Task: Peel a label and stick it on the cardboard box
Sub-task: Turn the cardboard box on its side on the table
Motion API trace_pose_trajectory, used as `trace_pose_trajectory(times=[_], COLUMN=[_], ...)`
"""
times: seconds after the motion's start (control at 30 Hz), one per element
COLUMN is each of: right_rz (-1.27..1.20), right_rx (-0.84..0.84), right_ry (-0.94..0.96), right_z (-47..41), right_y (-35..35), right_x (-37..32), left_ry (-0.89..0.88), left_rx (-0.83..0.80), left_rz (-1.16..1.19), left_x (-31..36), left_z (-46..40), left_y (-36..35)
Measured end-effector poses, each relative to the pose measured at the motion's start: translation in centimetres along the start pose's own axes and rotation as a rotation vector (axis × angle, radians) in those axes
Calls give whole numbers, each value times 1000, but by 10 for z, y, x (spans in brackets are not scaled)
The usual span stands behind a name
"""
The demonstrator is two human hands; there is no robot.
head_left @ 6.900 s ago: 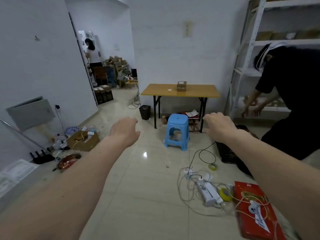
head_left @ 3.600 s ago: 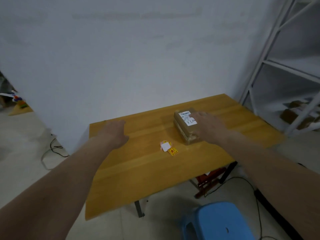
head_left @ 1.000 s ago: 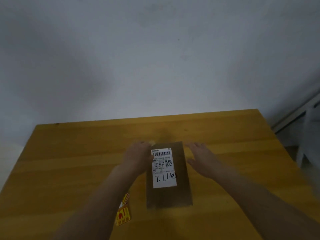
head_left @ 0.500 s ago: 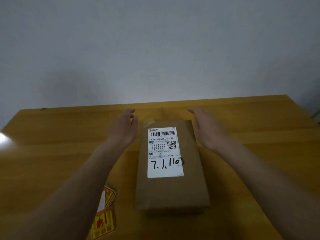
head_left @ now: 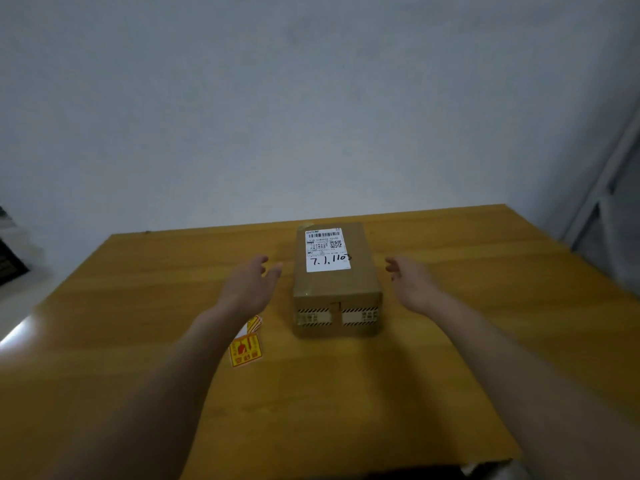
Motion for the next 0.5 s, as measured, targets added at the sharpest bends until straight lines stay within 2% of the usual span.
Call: trace_pose_trajectory(times=[0.13, 0.3, 0.4, 0.5], right_rz=[-97, -158, -216, -243], right_rx=[-46, -59, -81, -70], right_ry=[-45, -18, 11, 56], right_z=[28, 36, 33, 25], right_y=[-20, -40, -41, -40], right_x=[5, 7, 2, -1], left_ry=[-61, -123, -98, -59], left_rx=[-34, -102, -142, -100], left_rz=[153, 123, 231, 320], left_x=[6, 16, 23, 29], left_z=[31, 45, 40, 36], left_y=[-9, -24, -32, -35])
Point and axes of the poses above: each hand's wrist, its own z-axis away from the middle knuckle, its own y-axis out of the back of the hand, x = y × z, the point moved 1 cm from there along -z, towards the middle knuckle, and after that the axes turned 6 degrees about -x, right-handed, at the moved point
